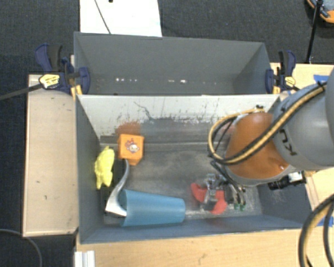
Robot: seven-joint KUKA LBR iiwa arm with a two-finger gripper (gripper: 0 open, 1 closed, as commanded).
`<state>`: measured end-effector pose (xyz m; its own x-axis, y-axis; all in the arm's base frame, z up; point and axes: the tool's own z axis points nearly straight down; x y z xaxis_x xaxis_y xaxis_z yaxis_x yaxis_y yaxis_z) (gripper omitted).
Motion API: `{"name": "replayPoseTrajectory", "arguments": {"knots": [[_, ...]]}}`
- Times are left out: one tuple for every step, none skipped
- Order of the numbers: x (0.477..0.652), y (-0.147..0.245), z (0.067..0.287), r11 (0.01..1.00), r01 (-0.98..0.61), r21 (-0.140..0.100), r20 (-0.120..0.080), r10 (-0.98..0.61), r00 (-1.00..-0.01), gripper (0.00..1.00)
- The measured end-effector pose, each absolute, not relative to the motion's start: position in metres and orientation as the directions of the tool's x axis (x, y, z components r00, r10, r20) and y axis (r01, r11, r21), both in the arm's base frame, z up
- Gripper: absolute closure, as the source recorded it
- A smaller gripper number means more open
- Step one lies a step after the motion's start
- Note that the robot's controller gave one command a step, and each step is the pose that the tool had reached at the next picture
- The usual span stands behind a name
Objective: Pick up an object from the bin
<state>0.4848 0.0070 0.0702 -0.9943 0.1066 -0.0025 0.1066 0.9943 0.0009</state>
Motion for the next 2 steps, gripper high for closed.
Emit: {"name": "replayPoseTrajectory", "arguments": {"knots": [[0.485,0.007,0.07,0.994,0.107,0.001,-0.002,0.107,-0.994,1.0],[0.479,-0.005,0.132,0.996,0.092,0.0,0.005,0.092,-0.996,1.0]]}}
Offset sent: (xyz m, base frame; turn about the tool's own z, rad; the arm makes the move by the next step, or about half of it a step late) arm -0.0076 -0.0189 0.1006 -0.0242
